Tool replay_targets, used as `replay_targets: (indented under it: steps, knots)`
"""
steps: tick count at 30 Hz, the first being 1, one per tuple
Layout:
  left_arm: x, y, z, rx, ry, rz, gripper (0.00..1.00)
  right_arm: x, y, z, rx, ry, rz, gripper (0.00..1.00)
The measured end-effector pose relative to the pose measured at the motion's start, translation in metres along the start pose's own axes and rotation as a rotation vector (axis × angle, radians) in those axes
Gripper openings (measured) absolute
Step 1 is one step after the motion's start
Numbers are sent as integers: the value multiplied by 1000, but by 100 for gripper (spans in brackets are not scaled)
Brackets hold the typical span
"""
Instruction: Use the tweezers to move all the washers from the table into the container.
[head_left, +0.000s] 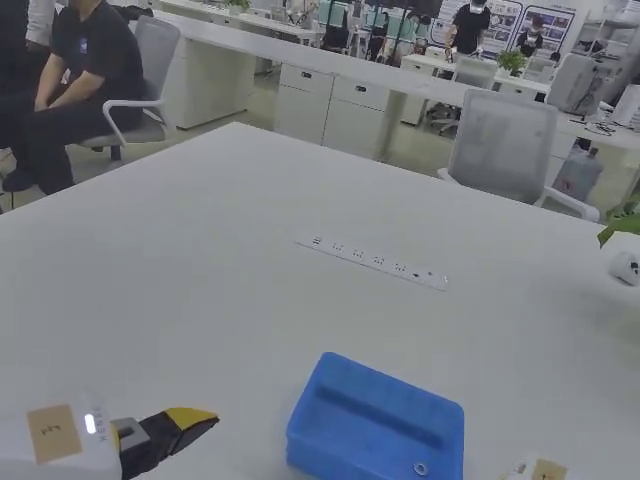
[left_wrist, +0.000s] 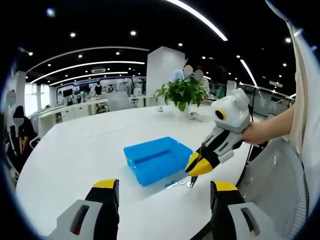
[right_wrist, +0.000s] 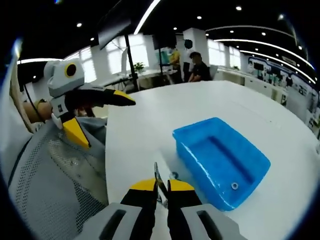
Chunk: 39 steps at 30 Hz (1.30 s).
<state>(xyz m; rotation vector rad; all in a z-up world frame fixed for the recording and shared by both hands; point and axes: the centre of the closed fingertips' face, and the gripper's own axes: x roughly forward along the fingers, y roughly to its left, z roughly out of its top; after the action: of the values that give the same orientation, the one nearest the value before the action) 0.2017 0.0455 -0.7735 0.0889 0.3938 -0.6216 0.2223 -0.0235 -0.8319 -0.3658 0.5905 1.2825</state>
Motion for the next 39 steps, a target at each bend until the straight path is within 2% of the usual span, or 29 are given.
replay_targets:
  steps: [3,6,10,14,15,21,27,35,39]
  knots:
    - [0,1,0,0,1,5,75,2,1,-3,-58,24,-14,4]
    - [0,2,0,0,-1,8,74,3,-1,-2,-57,15,-15,3]
    - [-1,3,0,3,-2,12,74,3,-7,-2,-7,10,-14,2]
    - [-1,3,1,0,-7,13,74,0,-13,0,94,-15,-18,2]
    - [-1,3,1,0,-7,14,74,-2,-14,3,128,-34,-15,2]
    - [-1,2,1,2,-6,13,74,-16,-25,21,162,-78,-22,2]
    - [-1,2,1,4,-8,10,74,-31,-39,44,167,-129,-41,2]
    - [-1,2,1,3,-9,9,74,-40,-60,63,175,-172,-69,3]
    - [-1,1,1,2,-9,9,74,-38,-71,66,162,-165,-84,3]
